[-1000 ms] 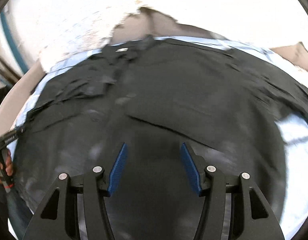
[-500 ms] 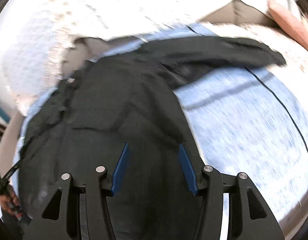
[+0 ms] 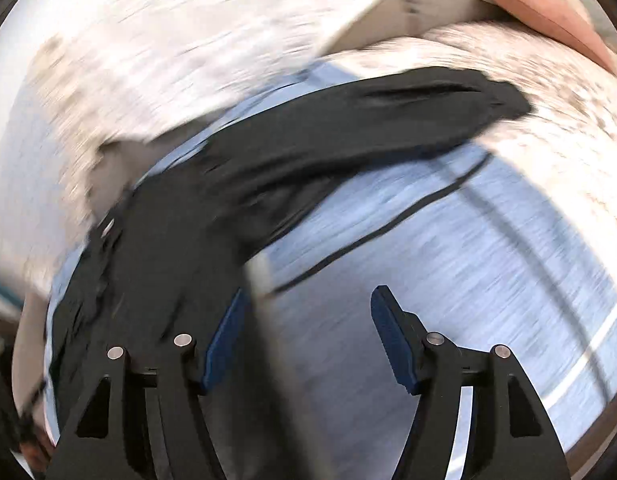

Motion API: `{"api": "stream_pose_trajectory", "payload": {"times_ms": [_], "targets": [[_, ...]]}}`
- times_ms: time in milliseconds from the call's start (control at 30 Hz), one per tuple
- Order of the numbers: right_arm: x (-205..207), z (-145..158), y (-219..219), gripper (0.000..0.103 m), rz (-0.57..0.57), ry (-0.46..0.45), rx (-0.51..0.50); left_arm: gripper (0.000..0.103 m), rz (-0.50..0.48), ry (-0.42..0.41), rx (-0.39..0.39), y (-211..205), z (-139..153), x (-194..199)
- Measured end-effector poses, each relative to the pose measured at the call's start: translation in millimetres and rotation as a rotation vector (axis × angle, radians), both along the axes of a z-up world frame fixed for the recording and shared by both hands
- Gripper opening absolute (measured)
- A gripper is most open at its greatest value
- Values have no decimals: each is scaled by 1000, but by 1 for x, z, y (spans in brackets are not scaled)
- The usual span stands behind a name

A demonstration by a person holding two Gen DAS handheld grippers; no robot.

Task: Fold large clothes

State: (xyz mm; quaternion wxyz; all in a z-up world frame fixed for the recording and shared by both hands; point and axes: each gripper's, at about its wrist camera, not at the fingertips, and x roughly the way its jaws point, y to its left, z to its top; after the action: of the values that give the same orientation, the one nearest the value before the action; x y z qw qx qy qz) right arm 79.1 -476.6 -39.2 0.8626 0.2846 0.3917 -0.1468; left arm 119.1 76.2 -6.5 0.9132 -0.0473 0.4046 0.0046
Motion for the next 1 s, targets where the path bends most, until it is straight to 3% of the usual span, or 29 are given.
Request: {"api": "stream_pose_trajectory", "payload": {"times_ms": [300, 633, 700, 733, 833, 1000], "targets": [[13, -15, -132, 66, -262, -52, 88, 67, 7, 62, -10, -16, -42, 19], [44, -30, -194, 65, -352, -135, 121, 74, 1, 56, 11, -20, -47, 19], [53, -28, -201, 35, -361, -111, 114, 75, 0, 58, 17, -21, -48, 21], [57, -27, -203, 10, -357, -90, 113, 75, 0, 59, 17, -21, -48, 21], [64, -12, -199, 7, -331, -87, 97, 75, 0, 58, 14, -21, -48, 20], [75, 62, -146, 7, -186, -198, -28, 75, 1, 58, 32, -24, -45, 19]]}}
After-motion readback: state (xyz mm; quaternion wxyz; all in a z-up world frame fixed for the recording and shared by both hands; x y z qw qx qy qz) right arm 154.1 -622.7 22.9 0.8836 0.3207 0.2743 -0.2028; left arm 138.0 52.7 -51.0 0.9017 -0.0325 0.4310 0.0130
